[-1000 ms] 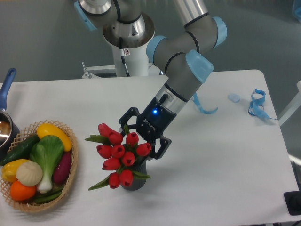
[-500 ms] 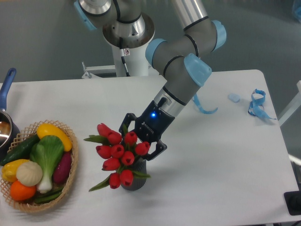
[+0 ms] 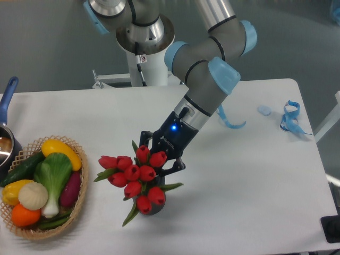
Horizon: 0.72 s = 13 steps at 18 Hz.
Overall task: Pick up the flowers from the vase
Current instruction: 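Lift the tulip bouquet up and out of the grey vase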
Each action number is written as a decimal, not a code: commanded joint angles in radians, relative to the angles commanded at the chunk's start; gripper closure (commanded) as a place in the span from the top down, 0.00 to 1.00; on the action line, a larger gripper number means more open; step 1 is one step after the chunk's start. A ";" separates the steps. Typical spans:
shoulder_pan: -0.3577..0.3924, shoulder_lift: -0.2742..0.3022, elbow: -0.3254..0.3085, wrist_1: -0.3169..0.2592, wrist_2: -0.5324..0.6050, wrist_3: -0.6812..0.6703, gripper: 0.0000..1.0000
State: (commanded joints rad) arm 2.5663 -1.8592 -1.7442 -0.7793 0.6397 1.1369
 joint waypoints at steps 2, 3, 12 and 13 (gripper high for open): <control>0.000 0.009 0.011 0.000 -0.002 -0.026 0.27; 0.002 0.021 0.015 0.000 -0.009 -0.037 0.27; 0.040 0.118 0.116 0.000 -0.058 -0.205 0.27; 0.048 0.129 0.118 0.000 -0.077 -0.228 0.27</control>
State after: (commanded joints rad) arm 2.6138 -1.7304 -1.6260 -0.7793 0.5632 0.9084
